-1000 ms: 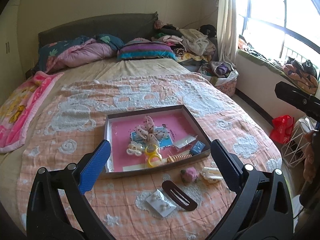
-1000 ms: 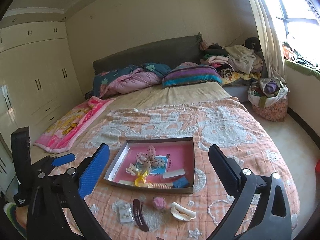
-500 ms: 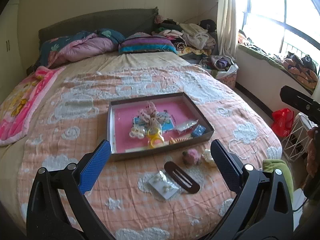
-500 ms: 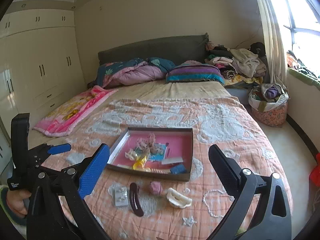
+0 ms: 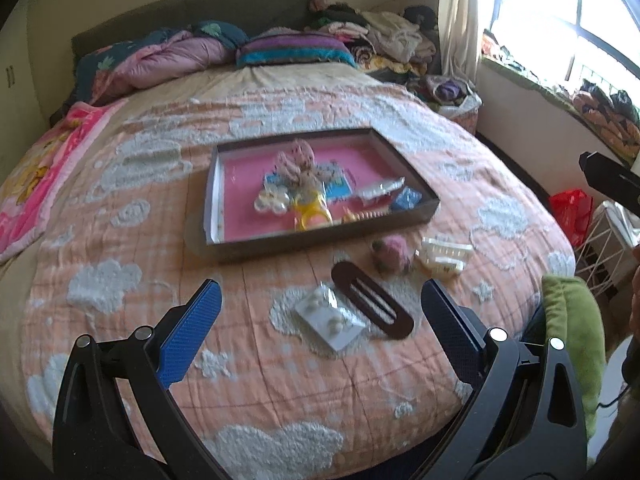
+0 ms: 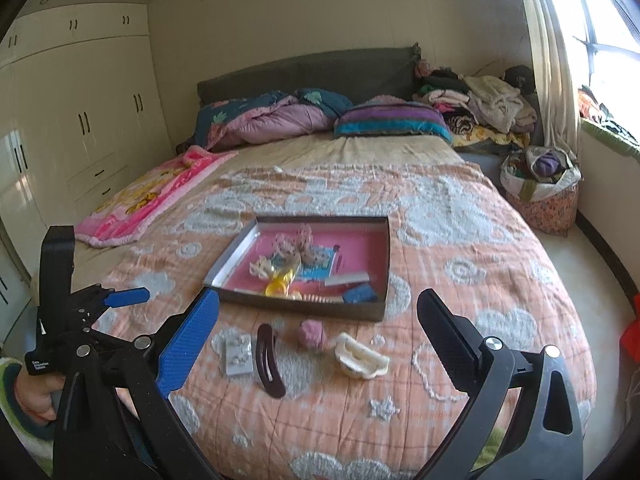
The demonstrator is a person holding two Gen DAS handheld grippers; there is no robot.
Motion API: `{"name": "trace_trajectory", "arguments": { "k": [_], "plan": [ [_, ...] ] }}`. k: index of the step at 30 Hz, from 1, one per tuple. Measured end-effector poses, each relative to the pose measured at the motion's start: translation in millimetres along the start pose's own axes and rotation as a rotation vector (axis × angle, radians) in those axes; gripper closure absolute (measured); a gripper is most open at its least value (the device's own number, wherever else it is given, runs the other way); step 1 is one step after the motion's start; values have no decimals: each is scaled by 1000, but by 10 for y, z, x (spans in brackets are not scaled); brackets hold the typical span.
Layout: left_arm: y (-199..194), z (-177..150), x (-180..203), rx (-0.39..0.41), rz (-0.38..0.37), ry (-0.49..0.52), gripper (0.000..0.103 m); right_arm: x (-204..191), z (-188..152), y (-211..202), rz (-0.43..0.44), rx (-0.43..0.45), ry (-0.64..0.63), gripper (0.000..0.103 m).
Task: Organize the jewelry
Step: 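Withdraw both tools from the box and hover over the remaining items, then grasp the earring card with the left tool while the right grasps the pink pompom clip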
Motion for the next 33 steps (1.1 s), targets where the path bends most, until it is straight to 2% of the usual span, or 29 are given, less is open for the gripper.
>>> {"name": "trace_trajectory", "arguments": {
  "k": [16,30,33],
  "plan": [
    [398,-483,17,-135,-16,-12,10,-41,-423,280,53,-125,21,4],
    [654,-614,48,-191,-37,-5,10,0,-666,504,120,-222,62,5],
    [729,-595,44,-192,-45,-5,12,18,-688,658,150,-269,81,18]
  ]
}}
Point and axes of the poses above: each gripper's, at about its wrist camera, not at the fingertips, and y roughly the way its jaws point, x to its right, z to its top, the point moved 1 cm from there along y, roughly the way its jaws point, and after that the axes turned 7 degrees about -z, right-handed, at the moved point
